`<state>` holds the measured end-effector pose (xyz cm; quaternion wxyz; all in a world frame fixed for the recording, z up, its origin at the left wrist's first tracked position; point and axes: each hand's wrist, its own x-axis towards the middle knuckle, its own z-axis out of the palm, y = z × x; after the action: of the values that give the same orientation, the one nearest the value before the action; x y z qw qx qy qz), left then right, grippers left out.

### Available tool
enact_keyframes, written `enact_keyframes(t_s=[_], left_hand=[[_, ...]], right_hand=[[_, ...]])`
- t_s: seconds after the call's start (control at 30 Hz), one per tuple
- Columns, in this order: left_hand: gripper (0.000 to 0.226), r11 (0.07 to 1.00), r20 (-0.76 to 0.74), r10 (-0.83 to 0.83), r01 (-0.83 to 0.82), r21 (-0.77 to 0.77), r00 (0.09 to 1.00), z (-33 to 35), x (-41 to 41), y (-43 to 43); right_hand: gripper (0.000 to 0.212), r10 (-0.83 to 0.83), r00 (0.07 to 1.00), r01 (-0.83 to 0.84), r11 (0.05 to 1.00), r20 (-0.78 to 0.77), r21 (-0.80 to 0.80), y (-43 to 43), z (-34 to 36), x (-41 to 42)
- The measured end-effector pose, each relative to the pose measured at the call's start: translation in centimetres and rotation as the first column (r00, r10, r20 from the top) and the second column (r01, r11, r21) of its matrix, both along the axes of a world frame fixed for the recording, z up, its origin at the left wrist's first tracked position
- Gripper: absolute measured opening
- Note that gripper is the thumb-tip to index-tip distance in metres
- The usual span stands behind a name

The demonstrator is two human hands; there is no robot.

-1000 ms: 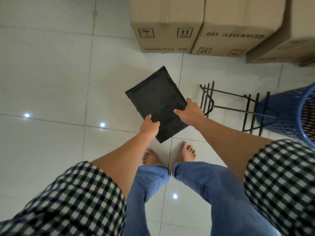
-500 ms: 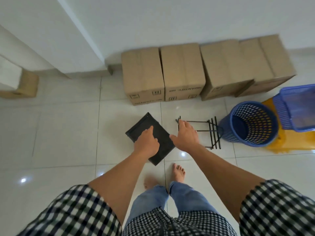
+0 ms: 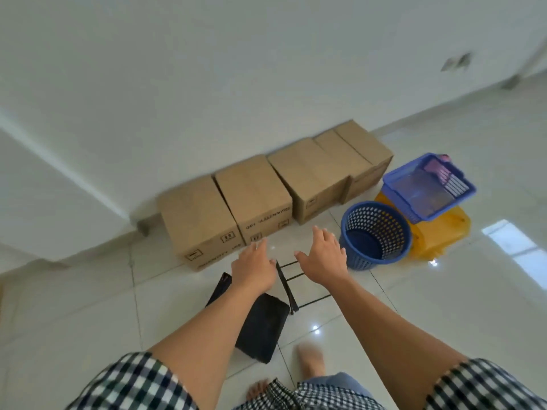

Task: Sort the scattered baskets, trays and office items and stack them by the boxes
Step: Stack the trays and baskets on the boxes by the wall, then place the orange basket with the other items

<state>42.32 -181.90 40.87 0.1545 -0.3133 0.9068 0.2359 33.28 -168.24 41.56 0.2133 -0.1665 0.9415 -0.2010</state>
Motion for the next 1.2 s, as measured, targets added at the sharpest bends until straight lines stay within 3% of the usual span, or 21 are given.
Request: enact_keyframes(t_s=[0.2, 0.43, 0.8, 1.2], left_hand=[[0.063, 0.98, -0.028, -0.196, 0.194, -0.048, 0.98, 2.1, -0.8, 1.0], [0.062, 0.891, -0.028, -0.442, 0.436, -0.131, 0.896, 4.9, -0.9, 6.3], [0.064, 0.586, 0.048, -0.799, 0.793, -0.165, 0.6, 5.7, -3.5, 24.0], [0.063, 0.272, 0.007, -0.961, 0.952, -0.14, 0.276, 5.9, -0.1, 51.1]], right_hand=[[0.081, -0.226, 0.974, 0.225, 0.972, -0.007, -0.065, 1.7, 1.6, 2.8], [0.075, -0.507, 0.862, 0.503, 0.851, 0.013, -0.152, 8.0, 2.8, 6.0], [0.064, -0.82, 0.572, 0.811, 0.565, 0.004, -0.152, 24.7, 3.7, 11.2], [0.068, -0.968, 0.248, 0.961, 0.241, 0.034, -0.137, 49.7, 2.6, 18.5]])
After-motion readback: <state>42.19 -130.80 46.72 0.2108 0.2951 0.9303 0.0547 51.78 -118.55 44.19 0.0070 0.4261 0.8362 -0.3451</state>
